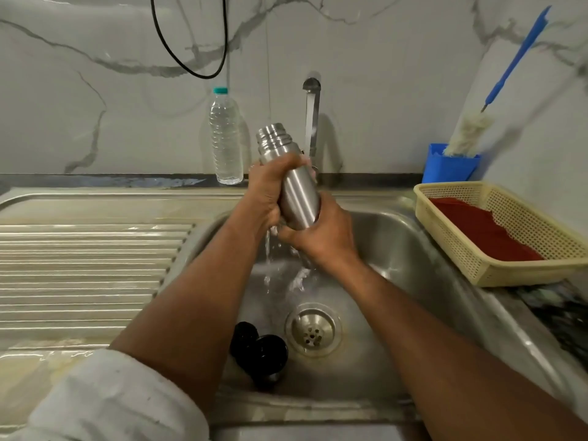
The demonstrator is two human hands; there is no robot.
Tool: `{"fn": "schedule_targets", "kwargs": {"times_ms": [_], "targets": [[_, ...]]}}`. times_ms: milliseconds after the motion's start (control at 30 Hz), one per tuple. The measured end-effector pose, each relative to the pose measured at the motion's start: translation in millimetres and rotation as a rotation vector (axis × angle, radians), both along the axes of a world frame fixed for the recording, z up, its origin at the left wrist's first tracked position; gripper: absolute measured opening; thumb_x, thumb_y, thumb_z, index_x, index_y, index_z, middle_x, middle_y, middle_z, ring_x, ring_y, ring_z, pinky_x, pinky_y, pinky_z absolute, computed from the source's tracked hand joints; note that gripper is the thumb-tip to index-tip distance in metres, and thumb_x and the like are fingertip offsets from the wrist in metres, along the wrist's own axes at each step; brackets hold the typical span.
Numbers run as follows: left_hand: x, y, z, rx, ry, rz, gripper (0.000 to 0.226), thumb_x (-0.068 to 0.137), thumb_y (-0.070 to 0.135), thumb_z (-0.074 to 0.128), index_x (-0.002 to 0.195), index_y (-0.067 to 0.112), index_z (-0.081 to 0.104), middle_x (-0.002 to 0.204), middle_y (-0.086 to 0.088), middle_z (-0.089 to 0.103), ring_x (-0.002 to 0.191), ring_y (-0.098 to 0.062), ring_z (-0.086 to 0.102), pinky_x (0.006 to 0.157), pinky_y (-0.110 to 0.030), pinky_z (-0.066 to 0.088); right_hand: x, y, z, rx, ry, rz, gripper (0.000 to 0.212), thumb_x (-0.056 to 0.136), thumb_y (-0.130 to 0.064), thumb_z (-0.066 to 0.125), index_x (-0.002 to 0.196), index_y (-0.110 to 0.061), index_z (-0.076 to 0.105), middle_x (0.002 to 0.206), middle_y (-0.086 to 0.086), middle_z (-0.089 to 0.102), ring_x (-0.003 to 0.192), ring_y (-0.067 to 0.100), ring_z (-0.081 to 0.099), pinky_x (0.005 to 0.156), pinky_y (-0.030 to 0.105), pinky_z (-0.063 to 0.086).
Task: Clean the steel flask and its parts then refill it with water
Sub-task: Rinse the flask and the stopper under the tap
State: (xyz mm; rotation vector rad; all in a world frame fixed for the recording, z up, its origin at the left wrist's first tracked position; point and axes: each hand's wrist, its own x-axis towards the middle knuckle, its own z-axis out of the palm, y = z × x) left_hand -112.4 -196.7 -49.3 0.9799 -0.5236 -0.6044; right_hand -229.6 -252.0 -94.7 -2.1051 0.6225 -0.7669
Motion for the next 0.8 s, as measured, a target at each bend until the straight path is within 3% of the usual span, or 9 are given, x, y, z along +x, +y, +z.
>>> {"fn": "schedule_targets", "kwargs": {"times_ms": [100,200,333,400,467,533,633,733,800], "targets": [[-22,-20,5,0.165,0.041,0.309,0.050,0.068,0.012,0.091,0.111,0.007,0.066,0.097,-0.016,0.078,0.085,-0.035,0.079,0.079,-0.053,0.066,-7,-7,-2,-0.300,0.039,-0.184,0.084,0.061,-0.043,0.094,0.127,-0.021,0.047,0.115,0.001,0.067,0.091,0.020,0.069,0.074,0.037,0.062],[-29,-27,17,0.192,0.068,0.391,0.046,0.065,0.013,0.091,0.105,0.010,0.068,0.093,-0.013,0.078,0.082,-0.032,0.079,0.076,-0.050,0.067,-9,-12,3,-0.304,-0.016,-0.172,0.081,0.062,-0.043,0.094,0.126,-0.021,0.049,0.112,-0.002,0.065,0.089,0.018,0.068,0.072,0.036,0.061],[-8,-6,16,0.093,0.139,0.184,0.065,0.055,0.018,0.088,0.114,-0.002,0.067,0.094,-0.019,0.076,0.076,-0.033,0.073,0.080,-0.051,0.064,-10,-20,11,0.059,0.045,0.048,0.074,0.059,-0.046,0.097,0.120,-0.028,0.060,0.106,-0.009,0.070,0.082,0.010,0.071,0.067,0.033,0.062],[0,3,10,0.040,0.142,0.108,0.056,0.057,0.021,0.086,0.107,0.005,0.067,0.091,-0.012,0.071,0.075,-0.027,0.069,0.079,-0.046,0.060,-13,-23,10,0.385,0.048,0.194,0.064,0.059,-0.036,0.100,0.112,-0.027,0.065,0.103,-0.002,0.077,0.082,0.013,0.076,0.070,0.037,0.066],[0,5,7,0.012,0.124,0.109,0.055,0.056,0.022,0.085,0.106,0.006,0.067,0.093,-0.012,0.070,0.076,-0.026,0.068,0.077,-0.044,0.060,-14,-26,6,0.622,0.080,0.290,0.070,0.057,-0.030,0.101,0.116,-0.019,0.066,0.101,0.006,0.080,0.086,0.020,0.079,0.074,0.043,0.066],[-6,2,7,-0.005,0.066,0.137,0.070,0.055,0.019,0.087,0.119,0.002,0.064,0.093,-0.016,0.070,0.078,-0.031,0.069,0.075,-0.046,0.061,-15,-31,2,0.733,0.087,0.327,0.077,0.057,-0.027,0.102,0.123,-0.013,0.065,0.103,0.011,0.080,0.092,0.027,0.078,0.081,0.051,0.065],[-17,-2,14,-0.034,0.014,0.206,0.081,0.056,0.014,0.090,0.128,-0.002,0.056,0.096,-0.019,0.070,0.079,-0.036,0.071,0.077,-0.055,0.063,-16,-37,1,0.859,0.052,0.361,0.070,0.064,-0.022,0.098,0.124,-0.008,0.065,0.104,0.012,0.077,0.093,0.027,0.074,0.092,0.055,0.061],[-23,-1,26,-0.026,-0.002,0.319,0.069,0.067,0.005,0.091,0.126,0.004,0.055,0.094,-0.013,0.071,0.071,-0.024,0.073,0.069,-0.045,0.064,-16,-34,3,0.903,-0.053,0.414,0.072,0.067,-0.027,0.094,0.129,-0.006,0.063,0.108,0.014,0.077,0.092,0.027,0.072,0.092,0.051,0.061],[-21,4,31,-0.007,-0.007,0.387,0.067,0.070,0.003,0.090,0.127,0.011,0.054,0.102,-0.010,0.071,0.079,-0.021,0.074,0.069,-0.039,0.064,-14,-33,2,0.953,-0.158,0.384,0.075,0.067,-0.035,0.092,0.130,-0.009,0.061,0.116,0.017,0.074,0.097,0.030,0.071,0.085,0.049,0.060]]}}
